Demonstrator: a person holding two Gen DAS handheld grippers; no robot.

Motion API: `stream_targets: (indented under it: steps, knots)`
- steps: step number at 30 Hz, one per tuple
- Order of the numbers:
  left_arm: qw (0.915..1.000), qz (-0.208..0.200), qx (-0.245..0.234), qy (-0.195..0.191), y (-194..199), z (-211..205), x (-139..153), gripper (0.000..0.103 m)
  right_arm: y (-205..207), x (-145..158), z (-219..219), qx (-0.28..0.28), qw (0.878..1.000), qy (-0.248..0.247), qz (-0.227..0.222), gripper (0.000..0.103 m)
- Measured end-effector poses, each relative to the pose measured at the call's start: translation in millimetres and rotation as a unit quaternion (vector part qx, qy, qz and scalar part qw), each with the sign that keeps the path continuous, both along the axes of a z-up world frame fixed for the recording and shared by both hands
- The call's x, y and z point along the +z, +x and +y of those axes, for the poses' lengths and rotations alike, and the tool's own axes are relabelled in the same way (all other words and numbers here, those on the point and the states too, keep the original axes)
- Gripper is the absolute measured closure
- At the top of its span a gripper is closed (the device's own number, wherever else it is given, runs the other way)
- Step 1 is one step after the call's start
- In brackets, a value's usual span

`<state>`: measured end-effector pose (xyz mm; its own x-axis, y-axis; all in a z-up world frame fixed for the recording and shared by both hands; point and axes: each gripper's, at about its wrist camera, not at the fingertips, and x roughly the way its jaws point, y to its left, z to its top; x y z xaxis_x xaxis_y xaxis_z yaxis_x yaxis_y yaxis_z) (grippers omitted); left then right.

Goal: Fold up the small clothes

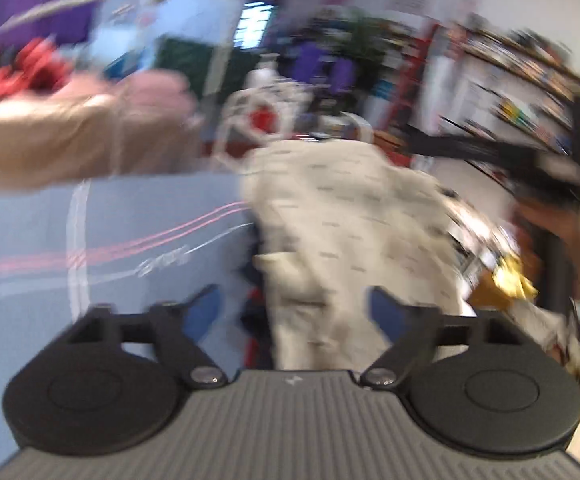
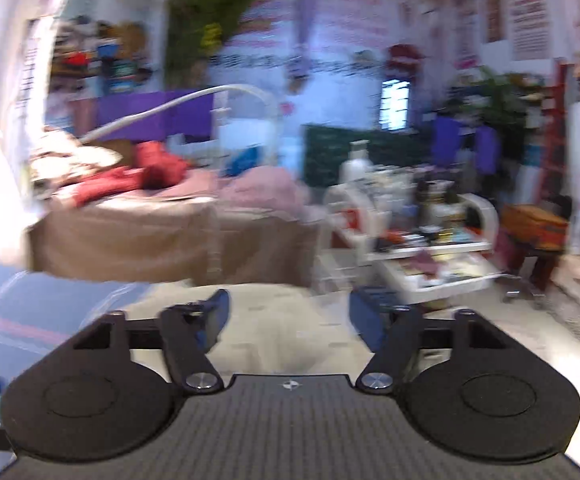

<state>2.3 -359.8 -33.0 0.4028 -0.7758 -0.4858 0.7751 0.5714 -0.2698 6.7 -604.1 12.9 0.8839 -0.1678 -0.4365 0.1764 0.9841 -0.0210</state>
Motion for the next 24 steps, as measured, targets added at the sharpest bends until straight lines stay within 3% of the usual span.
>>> stream_targets:
  steps: [1,2,5,7,12,16,18,19,20,21,24]
  knots:
    - [0.9997,-0.009,-0.024,0.006,-5,-7,1,0.038,9,-4,3,0.019,1.0,0.006,0.009,0.06]
    - [0.9986,-0.017,-0.048,0.016,-14,-14,1,0.043,19,-9,2,0.023,0.999,0.008,0.021,0.068]
    - [0.9958,-0.039,-0.061,0.056,-25,-35,-11,0.046,53,-28,-6,-0.032,0.997,-0.009,0.069,0.069]
    - [0.9951,-0.044,-0.045,0.076,-19,-45,-21,0.046,68,-39,-21,-0.046,0.995,0.022,0.083,0.07]
    - [0.9954,-0.004,-0.037,0.088,6,-47,-30,0.034,72,-50,-26,-0.056,0.995,0.051,0.065,0.07]
    - [0.9949,-0.019,-0.037,0.092,0,-40,-29,0.026,56,-47,-18,-0.061,0.996,0.066,0.031,0.061]
    - [0.9952,-0.021,-0.031,0.091,1,-35,-28,0.016,45,-39,-6,-0.068,0.996,0.052,0.002,0.04]
    - [0.9955,-0.023,-0.029,0.087,0,-29,-26,0.012,42,-38,0,-0.079,0.996,0.043,-0.016,0.011]
    - [0.9955,-0.029,-0.028,0.086,-1,-22,-22,0.005,36,-33,10,-0.088,0.995,0.036,-0.031,0.0]
    - [0.9951,-0.037,-0.028,0.087,-4,-14,-18,0.0,31,-28,19,-0.086,0.995,0.039,-0.043,0.0]
    - [0.9913,-0.064,-0.015,0.114,-3,4,-8,0.0,22,-17,48,-0.058,0.994,0.086,-0.038,0.0]
